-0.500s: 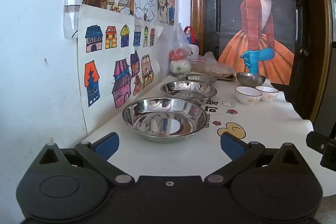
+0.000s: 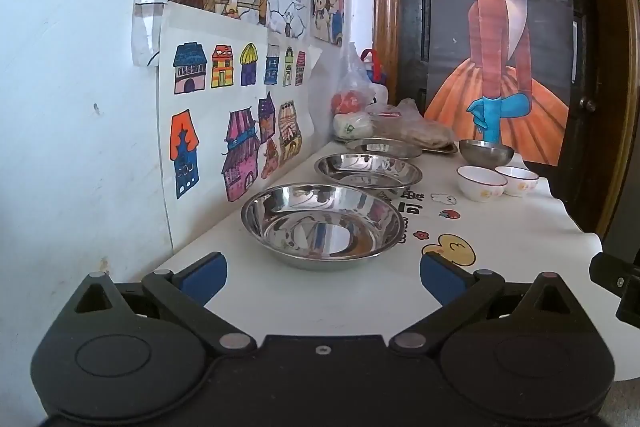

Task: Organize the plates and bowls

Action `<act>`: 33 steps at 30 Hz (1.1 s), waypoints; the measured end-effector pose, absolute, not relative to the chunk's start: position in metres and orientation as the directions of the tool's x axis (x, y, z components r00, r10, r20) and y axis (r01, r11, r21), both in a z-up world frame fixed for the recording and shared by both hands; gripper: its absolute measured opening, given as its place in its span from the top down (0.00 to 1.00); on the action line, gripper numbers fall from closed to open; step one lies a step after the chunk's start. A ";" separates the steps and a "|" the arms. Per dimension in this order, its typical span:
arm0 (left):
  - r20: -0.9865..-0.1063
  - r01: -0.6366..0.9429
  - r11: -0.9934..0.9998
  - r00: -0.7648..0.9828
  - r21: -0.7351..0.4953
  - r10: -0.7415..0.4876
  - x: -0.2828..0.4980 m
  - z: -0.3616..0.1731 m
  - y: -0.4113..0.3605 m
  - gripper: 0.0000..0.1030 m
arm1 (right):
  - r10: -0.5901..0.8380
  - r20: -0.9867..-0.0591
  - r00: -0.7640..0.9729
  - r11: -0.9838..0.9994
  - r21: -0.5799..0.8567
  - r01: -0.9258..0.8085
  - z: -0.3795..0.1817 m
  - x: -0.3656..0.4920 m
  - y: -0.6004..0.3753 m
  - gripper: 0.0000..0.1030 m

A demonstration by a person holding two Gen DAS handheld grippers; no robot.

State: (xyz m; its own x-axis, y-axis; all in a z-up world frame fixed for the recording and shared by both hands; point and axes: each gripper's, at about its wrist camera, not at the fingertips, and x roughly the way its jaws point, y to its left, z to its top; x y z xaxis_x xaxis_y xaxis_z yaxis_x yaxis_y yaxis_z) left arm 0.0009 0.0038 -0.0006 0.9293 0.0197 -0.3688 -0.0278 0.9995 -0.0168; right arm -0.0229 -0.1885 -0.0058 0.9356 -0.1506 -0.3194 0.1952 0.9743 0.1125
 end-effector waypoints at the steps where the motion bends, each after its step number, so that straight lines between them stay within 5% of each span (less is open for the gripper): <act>1: -0.369 -0.029 0.999 0.929 -0.020 0.019 0.001 -0.001 0.004 0.01 | -0.152 -0.318 0.936 0.974 0.111 0.196 -0.005 -0.023 -0.188 0.00; 33: -0.357 -0.016 1.000 0.934 -0.018 0.008 -0.003 0.002 0.001 0.01 | -0.151 -0.310 0.939 0.974 0.115 0.194 -0.005 -0.026 -0.191 0.00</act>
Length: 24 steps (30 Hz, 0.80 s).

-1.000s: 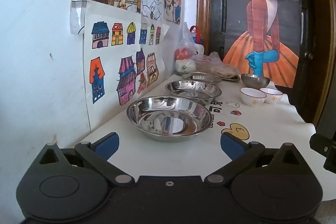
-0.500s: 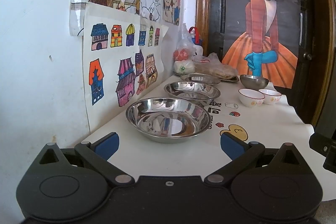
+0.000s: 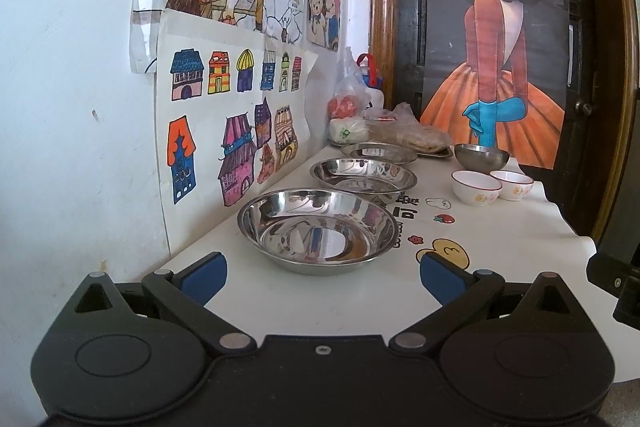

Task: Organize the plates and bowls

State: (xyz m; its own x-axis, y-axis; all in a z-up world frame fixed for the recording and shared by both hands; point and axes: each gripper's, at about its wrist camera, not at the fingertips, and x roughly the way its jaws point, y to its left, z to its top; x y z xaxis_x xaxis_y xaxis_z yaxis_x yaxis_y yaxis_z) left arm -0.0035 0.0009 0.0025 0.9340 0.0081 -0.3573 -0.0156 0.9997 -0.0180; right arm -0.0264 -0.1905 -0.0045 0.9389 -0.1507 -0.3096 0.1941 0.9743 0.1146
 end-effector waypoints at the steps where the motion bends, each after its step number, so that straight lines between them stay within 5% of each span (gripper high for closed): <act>1: -0.357 -0.016 1.000 0.934 -0.017 0.009 -0.003 0.003 0.001 0.01 | -0.150 -0.309 0.939 0.974 0.114 0.193 -0.005 -0.027 -0.191 0.00; 24: -0.354 -0.011 1.000 0.935 -0.016 0.005 -0.004 0.001 -0.001 0.01 | -0.151 -0.313 0.938 0.974 0.116 0.196 -0.006 -0.027 -0.190 0.00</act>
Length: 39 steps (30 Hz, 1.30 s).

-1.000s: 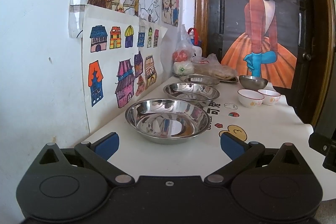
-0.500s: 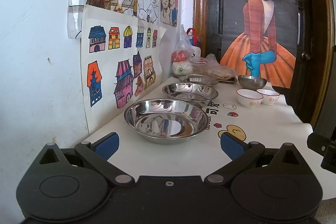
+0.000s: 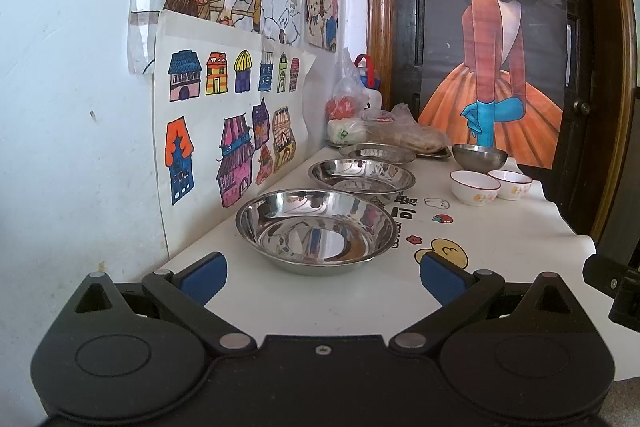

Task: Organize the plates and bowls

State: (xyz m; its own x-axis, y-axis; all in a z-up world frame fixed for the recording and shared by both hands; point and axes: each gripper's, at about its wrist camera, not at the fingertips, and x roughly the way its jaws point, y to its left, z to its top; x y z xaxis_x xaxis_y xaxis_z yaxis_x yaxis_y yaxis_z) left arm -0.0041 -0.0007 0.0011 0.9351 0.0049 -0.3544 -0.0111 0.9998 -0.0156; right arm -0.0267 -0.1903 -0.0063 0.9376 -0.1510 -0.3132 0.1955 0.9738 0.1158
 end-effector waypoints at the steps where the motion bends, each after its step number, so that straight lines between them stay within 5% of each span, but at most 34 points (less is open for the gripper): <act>1: -0.354 -0.011 1.000 0.935 -0.016 0.005 -0.004 0.001 -0.001 0.01 | -0.150 -0.314 0.938 0.974 0.116 0.195 -0.006 -0.027 -0.190 0.00; 39: -0.371 -0.053 0.999 0.927 0.002 0.050 0.005 0.004 0.008 0.01 | -0.099 -0.338 0.936 0.981 0.127 0.149 -0.009 -0.010 -0.194 0.00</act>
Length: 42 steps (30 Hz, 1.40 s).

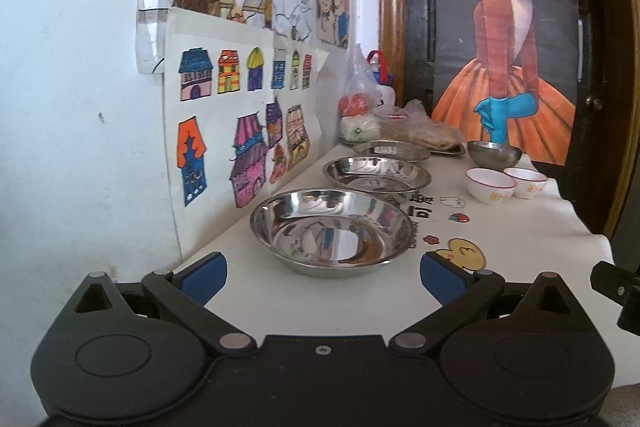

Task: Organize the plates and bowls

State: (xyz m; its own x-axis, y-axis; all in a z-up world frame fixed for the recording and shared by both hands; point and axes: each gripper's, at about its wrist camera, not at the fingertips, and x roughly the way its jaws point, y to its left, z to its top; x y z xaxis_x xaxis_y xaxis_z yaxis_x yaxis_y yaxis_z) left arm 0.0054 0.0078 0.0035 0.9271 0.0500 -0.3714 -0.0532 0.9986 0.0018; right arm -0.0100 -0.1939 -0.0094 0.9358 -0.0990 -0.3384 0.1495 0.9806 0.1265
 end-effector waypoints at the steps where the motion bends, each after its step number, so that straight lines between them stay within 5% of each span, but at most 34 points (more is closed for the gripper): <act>1: -0.375 -0.060 0.998 0.925 0.002 0.056 0.008 0.005 0.011 0.01 | -0.084 -0.340 0.937 0.983 0.125 0.133 -0.009 -0.007 -0.193 0.00; 10: -0.394 -0.094 0.995 0.914 0.029 0.098 0.037 0.015 0.037 0.01 | 0.114 -0.397 0.911 0.987 0.153 -0.057 -0.003 0.042 -0.191 0.00; 17: -0.492 -0.111 0.993 0.863 0.031 0.112 0.080 0.009 0.051 0.01 | 0.309 -0.476 0.823 0.948 0.225 -0.225 0.003 0.110 -0.185 0.01; 26: -0.561 -0.120 0.992 0.824 -0.037 0.079 0.113 0.002 0.065 0.09 | 0.434 -0.554 0.710 0.900 0.299 -0.316 -0.007 0.185 -0.170 0.18; 32: -0.572 -0.150 0.984 0.817 -0.099 0.067 0.122 0.002 0.075 0.19 | 0.473 -0.581 0.662 0.881 0.324 -0.345 -0.014 0.208 -0.156 0.31; 35: -0.583 -0.159 0.979 0.810 -0.124 0.058 0.126 0.001 0.080 0.28 | 0.487 -0.600 0.635 0.873 0.352 -0.338 -0.020 0.218 -0.152 0.46; 42: -0.612 -0.160 0.959 0.791 -0.236 -0.019 0.133 -0.004 0.093 0.62 | 0.529 -0.610 0.589 0.847 0.421 -0.325 -0.031 0.227 -0.151 0.69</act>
State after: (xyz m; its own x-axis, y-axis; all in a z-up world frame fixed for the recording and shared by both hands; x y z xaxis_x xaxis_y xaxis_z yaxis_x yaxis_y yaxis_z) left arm 0.1331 0.0934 -0.0045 0.7908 -0.0188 -0.6118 -0.1596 0.9586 -0.2357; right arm 0.2273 -0.1513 -0.0305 0.5893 0.5293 -0.6103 -0.3245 0.8470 0.4211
